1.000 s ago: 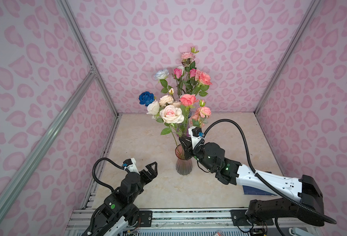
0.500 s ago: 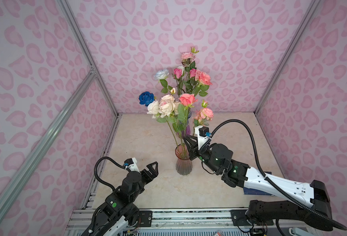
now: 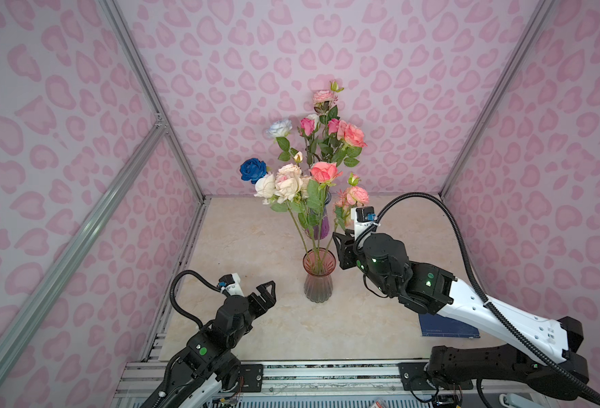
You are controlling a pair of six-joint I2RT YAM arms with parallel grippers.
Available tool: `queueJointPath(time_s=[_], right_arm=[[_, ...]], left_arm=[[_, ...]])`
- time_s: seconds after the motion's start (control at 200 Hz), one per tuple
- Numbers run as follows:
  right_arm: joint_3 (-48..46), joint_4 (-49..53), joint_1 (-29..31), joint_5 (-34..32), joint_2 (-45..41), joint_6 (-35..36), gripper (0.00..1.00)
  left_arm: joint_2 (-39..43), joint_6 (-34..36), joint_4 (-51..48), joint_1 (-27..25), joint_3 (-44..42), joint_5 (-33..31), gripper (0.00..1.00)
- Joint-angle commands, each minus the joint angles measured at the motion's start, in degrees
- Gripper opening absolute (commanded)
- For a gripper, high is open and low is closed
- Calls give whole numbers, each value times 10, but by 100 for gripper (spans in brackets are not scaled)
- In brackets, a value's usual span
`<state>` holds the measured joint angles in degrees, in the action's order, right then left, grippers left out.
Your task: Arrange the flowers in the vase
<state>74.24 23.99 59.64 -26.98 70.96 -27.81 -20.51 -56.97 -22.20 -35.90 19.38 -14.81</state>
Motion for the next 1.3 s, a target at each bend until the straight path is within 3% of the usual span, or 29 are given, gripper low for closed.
queueJointPath(time_s=[0.0,0.275,0.485,0.64,1.295], right_arm=[[20,142,-9,4,14,-72,40],[24,145,-11,81,67,-128,40],[20,122,-46,147,106,-159,40],[7,100,-66,185,121,-176,34],[-11,100,-74,168,141,-186,9]], left_arm=[[-14,15,25,0,11,0,100],[-10,16,25,0,-4,10,100],[35,8,7,1,-24,9,100],[76,0,-9,0,-39,1,100],[154,7,-75,0,-45,-32,100]])
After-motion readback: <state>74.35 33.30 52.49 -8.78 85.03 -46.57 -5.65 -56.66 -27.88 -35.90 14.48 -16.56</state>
